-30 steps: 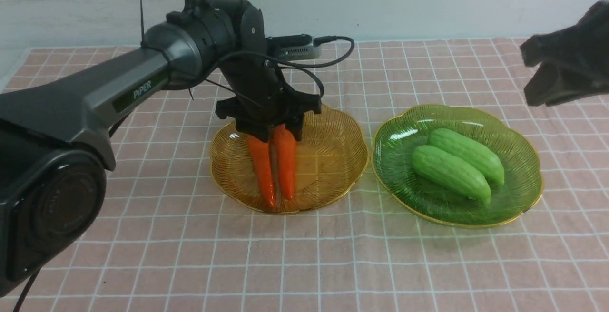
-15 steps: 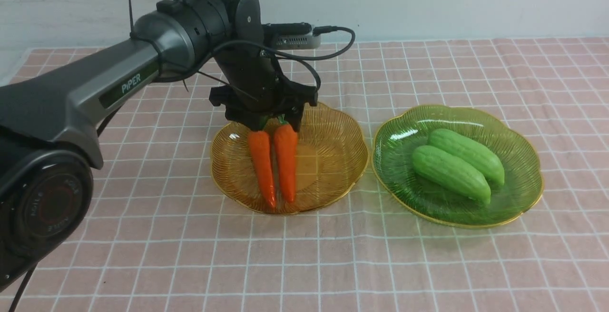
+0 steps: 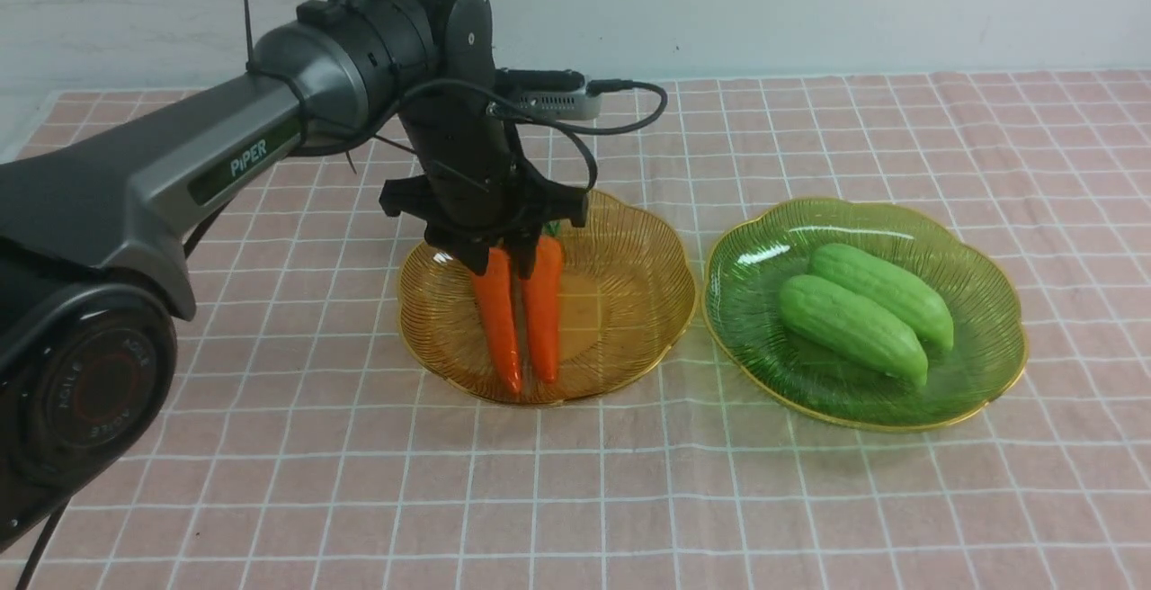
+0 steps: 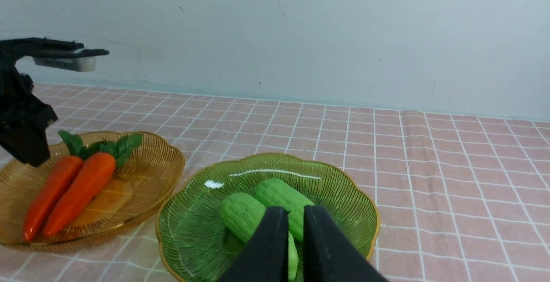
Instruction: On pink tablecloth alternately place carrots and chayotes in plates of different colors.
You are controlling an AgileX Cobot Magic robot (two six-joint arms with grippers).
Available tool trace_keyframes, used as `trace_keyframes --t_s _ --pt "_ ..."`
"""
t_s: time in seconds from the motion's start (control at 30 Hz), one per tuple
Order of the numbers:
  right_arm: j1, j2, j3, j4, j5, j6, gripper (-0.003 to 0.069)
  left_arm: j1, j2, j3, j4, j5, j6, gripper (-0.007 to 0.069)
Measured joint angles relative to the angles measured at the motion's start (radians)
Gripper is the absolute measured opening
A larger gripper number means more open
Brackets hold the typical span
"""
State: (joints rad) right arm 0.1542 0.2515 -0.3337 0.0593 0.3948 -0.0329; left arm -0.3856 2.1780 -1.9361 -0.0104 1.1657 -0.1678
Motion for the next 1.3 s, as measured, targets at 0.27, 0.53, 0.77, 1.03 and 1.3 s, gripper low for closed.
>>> trace_keyframes --t_s 0.27,0.53,0.77,1.03,1.3 --pt "0.000 0.000 0.010 -0.004 0.064 0.008 0.0047 0.000 -0.048 0.000 0.049 0.057 0.031 -0.0003" --pt "-0.014 -0.142 0.188 -0.004 0.048 0.009 0.0046 0.000 -0.194 0.000 0.093 0.065 0.073 -0.0003" --pt "-0.067 -0.255 0.333 -0.010 0.048 0.011 0.0045 -0.017 -0.282 0.003 0.054 0.071 0.082 -0.0003" --pt "-0.119 -0.261 0.357 -0.010 0.016 0.012 0.0045 -0.076 -0.461 0.136 0.018 0.073 0.111 -0.0003" --pt "-0.120 -0.261 0.357 -0.010 0.012 0.012 0.0045 -0.087 -0.748 0.439 0.041 0.077 0.127 -0.0003"
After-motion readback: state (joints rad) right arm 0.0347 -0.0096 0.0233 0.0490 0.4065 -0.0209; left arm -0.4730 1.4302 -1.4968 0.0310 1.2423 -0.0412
